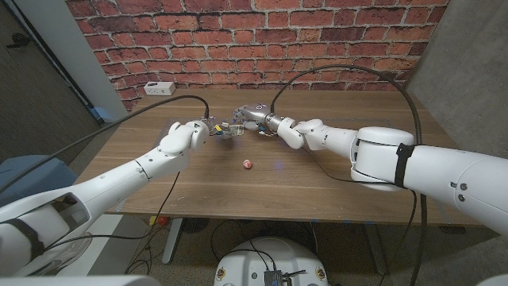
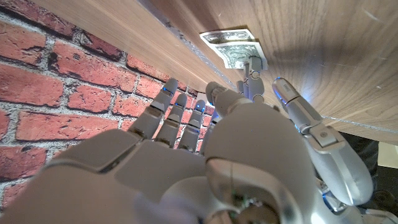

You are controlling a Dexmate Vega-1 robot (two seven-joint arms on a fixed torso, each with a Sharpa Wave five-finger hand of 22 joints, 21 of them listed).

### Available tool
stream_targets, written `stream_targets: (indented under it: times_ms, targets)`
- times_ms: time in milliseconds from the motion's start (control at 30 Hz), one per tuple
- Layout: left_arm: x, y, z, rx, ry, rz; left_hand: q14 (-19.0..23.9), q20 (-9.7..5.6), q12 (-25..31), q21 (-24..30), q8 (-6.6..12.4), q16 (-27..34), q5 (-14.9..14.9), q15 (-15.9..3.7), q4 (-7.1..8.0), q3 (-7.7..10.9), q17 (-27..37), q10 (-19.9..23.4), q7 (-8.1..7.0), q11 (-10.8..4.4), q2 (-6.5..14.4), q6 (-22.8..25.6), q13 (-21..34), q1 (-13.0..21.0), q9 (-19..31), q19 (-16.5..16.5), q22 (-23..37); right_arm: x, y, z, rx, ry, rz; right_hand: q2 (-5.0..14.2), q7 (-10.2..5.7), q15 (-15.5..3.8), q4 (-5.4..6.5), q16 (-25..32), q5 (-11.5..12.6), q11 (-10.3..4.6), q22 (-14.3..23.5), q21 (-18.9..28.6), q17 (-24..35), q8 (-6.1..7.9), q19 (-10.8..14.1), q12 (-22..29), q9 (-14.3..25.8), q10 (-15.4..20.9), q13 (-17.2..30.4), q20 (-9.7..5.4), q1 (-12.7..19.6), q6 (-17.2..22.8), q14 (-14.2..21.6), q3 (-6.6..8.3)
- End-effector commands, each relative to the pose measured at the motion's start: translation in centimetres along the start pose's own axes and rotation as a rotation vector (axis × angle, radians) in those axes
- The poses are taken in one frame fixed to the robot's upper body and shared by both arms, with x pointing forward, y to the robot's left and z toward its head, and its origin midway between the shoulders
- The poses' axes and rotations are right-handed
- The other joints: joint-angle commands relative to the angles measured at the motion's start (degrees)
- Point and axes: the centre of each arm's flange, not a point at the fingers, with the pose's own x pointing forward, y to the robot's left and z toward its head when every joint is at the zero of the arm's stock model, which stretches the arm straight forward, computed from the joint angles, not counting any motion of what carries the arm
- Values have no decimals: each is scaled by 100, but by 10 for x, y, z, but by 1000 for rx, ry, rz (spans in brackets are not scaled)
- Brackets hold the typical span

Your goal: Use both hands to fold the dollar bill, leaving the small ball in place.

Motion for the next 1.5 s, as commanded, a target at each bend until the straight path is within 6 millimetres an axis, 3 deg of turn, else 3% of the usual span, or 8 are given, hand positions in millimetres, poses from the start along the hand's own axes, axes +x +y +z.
stream_targets:
  times_ms: [33, 233, 300, 567, 900, 1133, 1367, 1500]
  targets:
    - [-4, 0, 4, 3, -2, 3, 16, -9, 17, -26, 32, 13, 31, -82, -19, 42, 6, -18, -12, -32, 48, 7, 20, -52, 16, 13, 13, 8, 8, 8, -8, 1, 112, 11, -137, -533, 275, 15, -24, -60, 41, -21, 168, -213, -170, -20, 27, -286, 29, -37, -190, -315, -383, -2]
    - [-6, -1, 2, -1, -3, 5, 18, -8, 24, -31, 40, 12, 31, -86, -29, 54, 5, -16, -20, -33, 53, 14, 19, -52, 15, 10, 13, 13, 10, 9, -29, 20, 146, -3, -260, -499, 450, 19, -46, -91, 54, -17, 267, -256, -297, -42, 32, -611, 32, -63, -326, -573, -670, -32]
    - [-6, -2, 2, -1, -3, 6, 18, -9, 26, -31, 45, 12, 31, -90, -34, 57, 4, -17, -28, -36, 57, 21, 19, -50, 15, 13, 13, 14, 11, 10, -45, 24, 148, -46, -220, -452, 616, 36, -85, -76, 61, -4, 306, -247, -322, -11, 38, -644, 34, -45, -519, -662, -738, -142]
    - [-8, -4, 0, -4, -3, 8, 28, -8, 40, -36, 53, 19, 28, -96, -50, 63, 7, 0, -15, -33, 72, 29, 18, -47, 14, 14, 13, 14, 12, 9, -69, 38, 150, -203, 124, -295, 1365, 89, -184, 140, 63, 81, 346, -150, -313, 60, 53, -710, 30, 78, -1861, -671, -804, -902]
    - [-10, -5, 0, -4, -3, 11, 30, -7, 47, -43, 61, 24, 24, -103, -67, 65, 12, -1, -19, -28, 84, 36, 17, -47, 13, 14, 13, 14, 15, 7, -67, 54, 178, -183, 405, -252, 1357, 105, -130, 298, 47, 111, 323, 10, -282, 103, 37, -611, 21, 144, -2299, -103, -772, -1091]
    - [-13, -4, -1, 3, -4, 27, 38, -12, 49, -47, 63, 24, 25, -112, -80, 77, 9, -8, -41, -18, 79, 36, 16, -48, 13, 16, 14, 14, 17, 8, -64, 41, 204, -91, 716, -298, 1388, 116, -108, 148, 41, 106, 302, 153, -329, 136, 25, -451, 10, 99, -2606, 666, -746, -1095]
    - [-18, -2, -3, 19, 11, 61, -33, 19, -39, -102, -18, 6, 2, -25, -125, -7, 26, -477, -66, 420, -63, -483, 33, -166, 22, -33, 14, 14, 19, 10, -70, 37, 223, -81, 717, -308, 1415, 112, -103, 168, 41, 110, 301, 146, -326, 128, 21, -451, 8, 87, -2676, 739, -751, -1079]
    - [-17, -1, -3, 29, 21, 58, -294, 27, -49, -178, -33, -52, -8, 38, -140, -90, 37, -734, -181, 439, -99, -767, 43, -245, 26, -179, 14, 15, 20, 11, -72, 38, 229, -75, 720, -320, 1359, 110, -87, 166, 40, 123, 275, 150, -297, 135, 18, -418, 6, 63, -2654, 828, -719, -1027]
